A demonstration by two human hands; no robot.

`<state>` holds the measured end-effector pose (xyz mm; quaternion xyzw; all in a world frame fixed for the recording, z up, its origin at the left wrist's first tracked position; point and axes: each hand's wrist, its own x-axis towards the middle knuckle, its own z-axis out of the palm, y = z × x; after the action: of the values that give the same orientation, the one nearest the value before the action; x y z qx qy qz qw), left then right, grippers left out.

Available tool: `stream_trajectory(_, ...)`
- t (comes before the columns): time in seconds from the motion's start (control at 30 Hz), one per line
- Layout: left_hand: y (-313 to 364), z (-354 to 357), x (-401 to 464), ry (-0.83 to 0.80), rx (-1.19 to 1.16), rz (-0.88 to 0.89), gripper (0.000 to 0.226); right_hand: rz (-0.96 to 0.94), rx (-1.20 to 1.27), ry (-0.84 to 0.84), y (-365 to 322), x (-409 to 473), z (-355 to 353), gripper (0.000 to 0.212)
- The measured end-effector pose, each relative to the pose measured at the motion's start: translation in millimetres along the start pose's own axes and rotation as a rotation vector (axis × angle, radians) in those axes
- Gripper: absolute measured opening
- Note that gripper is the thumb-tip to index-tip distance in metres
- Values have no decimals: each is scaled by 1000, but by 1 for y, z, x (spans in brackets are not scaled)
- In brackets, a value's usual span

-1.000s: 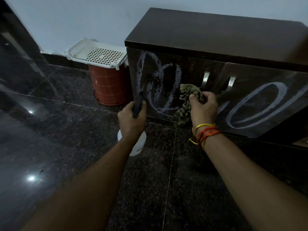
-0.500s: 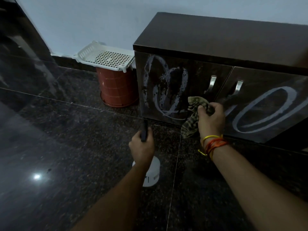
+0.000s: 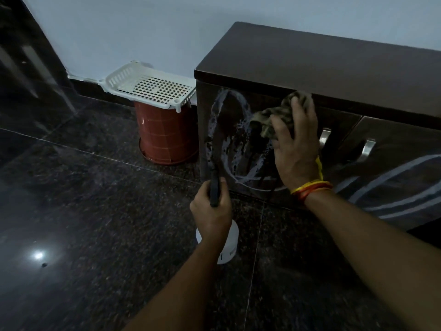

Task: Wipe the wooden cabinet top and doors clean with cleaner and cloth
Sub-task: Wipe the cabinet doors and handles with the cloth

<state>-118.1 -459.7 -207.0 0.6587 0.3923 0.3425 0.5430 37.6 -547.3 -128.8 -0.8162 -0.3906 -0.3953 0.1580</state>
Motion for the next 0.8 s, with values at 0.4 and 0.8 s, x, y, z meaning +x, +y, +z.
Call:
stream_trajectory(0.4,-19,5,14,-14,-26,-12,34,-301,-357,-197,4,-23,34,67)
stream_trajectory(0.8,-29,5,21,48,10,59,42,-539,-390,-262,-8,-15,39,51)
